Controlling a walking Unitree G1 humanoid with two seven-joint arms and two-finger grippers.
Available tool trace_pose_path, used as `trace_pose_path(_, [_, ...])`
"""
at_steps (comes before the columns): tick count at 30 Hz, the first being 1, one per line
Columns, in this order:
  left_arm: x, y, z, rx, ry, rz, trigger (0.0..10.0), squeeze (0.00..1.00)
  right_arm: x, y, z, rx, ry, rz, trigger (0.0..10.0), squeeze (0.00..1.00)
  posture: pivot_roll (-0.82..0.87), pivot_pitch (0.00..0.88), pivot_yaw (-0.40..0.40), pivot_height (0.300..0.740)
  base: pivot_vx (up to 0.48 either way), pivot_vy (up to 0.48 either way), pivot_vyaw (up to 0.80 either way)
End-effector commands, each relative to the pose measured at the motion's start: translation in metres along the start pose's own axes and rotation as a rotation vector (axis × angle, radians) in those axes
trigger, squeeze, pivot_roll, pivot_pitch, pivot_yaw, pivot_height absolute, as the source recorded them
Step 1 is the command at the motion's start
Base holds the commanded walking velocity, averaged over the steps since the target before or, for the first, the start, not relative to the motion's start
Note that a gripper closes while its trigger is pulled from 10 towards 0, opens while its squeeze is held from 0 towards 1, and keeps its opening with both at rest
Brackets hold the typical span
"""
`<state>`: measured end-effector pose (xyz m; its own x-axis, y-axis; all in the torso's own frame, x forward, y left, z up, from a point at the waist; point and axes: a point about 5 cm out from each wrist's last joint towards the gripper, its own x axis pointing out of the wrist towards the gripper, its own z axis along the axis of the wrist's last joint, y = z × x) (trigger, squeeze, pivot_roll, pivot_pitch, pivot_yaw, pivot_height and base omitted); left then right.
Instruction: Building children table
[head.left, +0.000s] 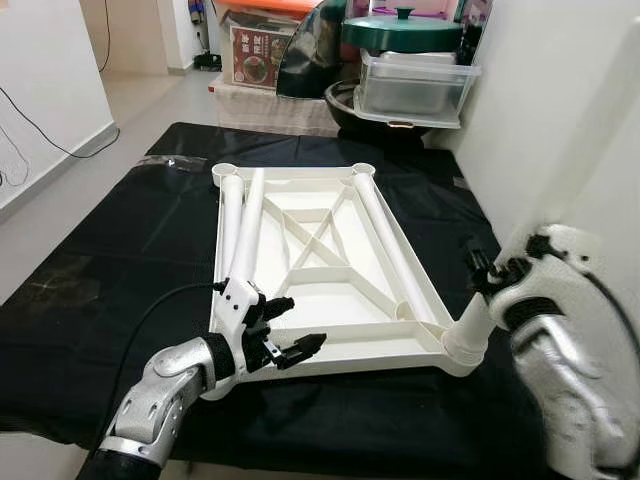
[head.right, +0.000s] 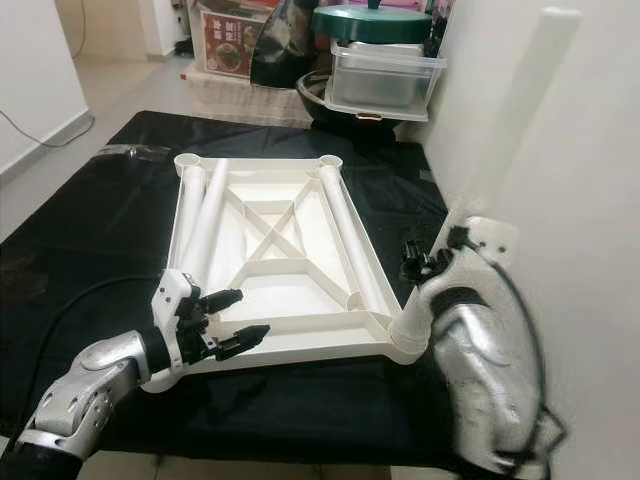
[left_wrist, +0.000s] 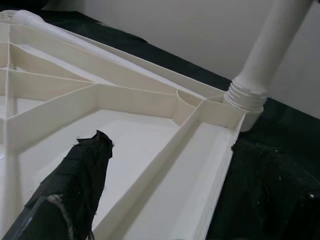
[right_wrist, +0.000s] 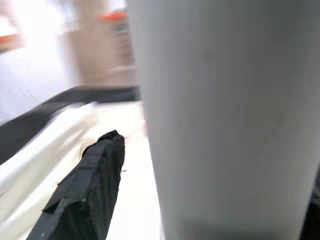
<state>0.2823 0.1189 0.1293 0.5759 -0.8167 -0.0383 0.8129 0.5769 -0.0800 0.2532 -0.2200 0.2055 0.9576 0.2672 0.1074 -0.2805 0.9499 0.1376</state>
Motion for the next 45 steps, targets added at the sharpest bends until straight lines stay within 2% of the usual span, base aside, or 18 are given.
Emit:
trace_pose_path(1, [0.003,-0.002,-0.003,-0.005,0.005,-0.009,10.0,0.00,-0.002,0.014,-0.006,0.049,0.013,0.218,10.0,0.00,0.10,0.000,-0.102,0.740,0.000,0.000,0.00])
trace_pose_path(8, [0.006,0.000,0.000,-0.001,-0.002,-0.014,10.0,0.00,-0.013,0.014,-0.038,0.033,0.229,0.498,10.0,0.00,0.11,0.000,-0.106,0.740,0.000,0.000,0.00])
trace_pose_path(9, [0.005,0.000,0.000,0.000,-0.002,-0.015,10.0,0.00,-0.006,0.015,-0.041,0.034,0.244,0.503,3.7,0.00,0.11,0.000,-0.112,0.740,0.000,0.000,0.00])
trace_pose_path(11, [0.005,-0.001,0.000,0.001,-0.003,-0.015,10.0,0.00,0.008,0.013,-0.040,0.050,0.217,0.452,0.0,0.00,0.11,0.000,-0.112,0.740,0.000,0.000,0.00])
trace_pose_path(17, [0.002,-0.002,0.000,0.002,-0.004,-0.012,10.0,0.00,0.025,-0.010,-0.043,0.059,0.167,0.142,0.0,0.00,0.13,0.000,-0.121,0.740,0.000,0.000,0.00])
trace_pose_path(19, [0.001,-0.002,0.000,0.003,-0.001,-0.010,10.0,0.00,0.024,-0.029,-0.049,0.069,0.170,-0.176,0.0,0.00,0.13,0.000,-0.119,0.740,0.000,0.000,0.00])
trace_pose_path(21, [0.001,-0.001,0.001,0.006,0.001,-0.009,10.0,0.00,0.005,-0.048,-0.053,0.019,0.192,-0.614,0.0,0.00,0.12,0.000,-0.115,0.740,0.000,0.000,0.00])
trace_pose_path(22, [0.001,-0.001,0.001,0.005,0.000,-0.010,10.0,0.00,-0.001,-0.040,-0.052,0.004,0.175,-0.677,0.0,0.00,0.12,0.000,-0.109,0.740,0.000,0.000,0.00])
trace_pose_path(24, [0.001,0.000,0.001,0.004,-0.001,-0.010,10.0,0.00,-0.004,-0.033,-0.050,-0.002,0.159,-0.694,0.0,0.00,0.12,0.000,-0.106,0.740,0.000,0.000,0.00])
trace_pose_path(29, [0.005,-0.002,0.001,0.004,0.001,-0.023,10.0,0.00,0.004,0.015,-0.047,-0.021,0.153,-0.590,0.0,0.00,0.11,0.000,-0.094,0.740,0.000,0.000,0.00])
trace_pose_path(30, [0.006,-0.002,0.001,0.005,0.001,-0.026,10.0,0.00,0.008,0.024,-0.048,-0.020,0.167,-0.561,10.0,0.00,0.10,0.000,-0.089,0.740,0.000,0.000,0.00])
trace_pose_path(32, [0.007,-0.002,0.001,0.006,0.001,-0.027,10.0,0.00,0.013,0.033,-0.046,-0.003,0.123,-0.526,10.0,0.00,0.10,0.000,-0.088,0.740,0.000,0.000,0.00])
trace_pose_path(33, [0.008,-0.002,0.001,0.006,0.000,-0.027,10.0,0.00,0.014,0.033,-0.042,0.002,0.092,-0.519,10.0,0.94,0.10,0.000,-0.088,0.740,0.000,0.000,0.00])
trace_pose_path(35, [0.008,-0.002,0.001,0.006,-0.001,-0.026,10.0,0.00,0.015,0.034,-0.038,0.004,0.065,-0.512,10.0,1.00,0.10,0.000,-0.088,0.740,0.000,0.000,0.00])
trace_pose_path(38, [0.008,-0.001,0.001,0.006,-0.003,-0.025,10.0,0.00,0.020,0.038,-0.024,0.031,0.023,-0.367,10.0,1.00,0.10,0.000,-0.091,0.740,0.000,0.000,0.00])
trace_pose_path(39, [0.008,-0.001,0.001,0.006,-0.004,-0.024,10.0,0.00,0.022,0.040,-0.016,0.036,0.004,-0.267,10.0,0.42,0.10,0.000,-0.093,0.740,0.000,0.000,0.00])
trace_pose_path(40, [0.008,-0.002,0.001,0.005,-0.005,-0.024,10.0,0.00,0.022,0.044,-0.010,0.061,-0.008,-0.126,10.0,0.00,0.10,0.000,-0.095,0.740,0.000,0.000,0.00])
trace_pose_path(45, [0.010,-0.003,0.000,0.001,-0.009,-0.024,10.0,0.00,0.012,0.053,0.003,0.056,-0.019,0.174,10.0,0.00,0.10,0.000,-0.100,0.740,0.000,0.000,0.00])
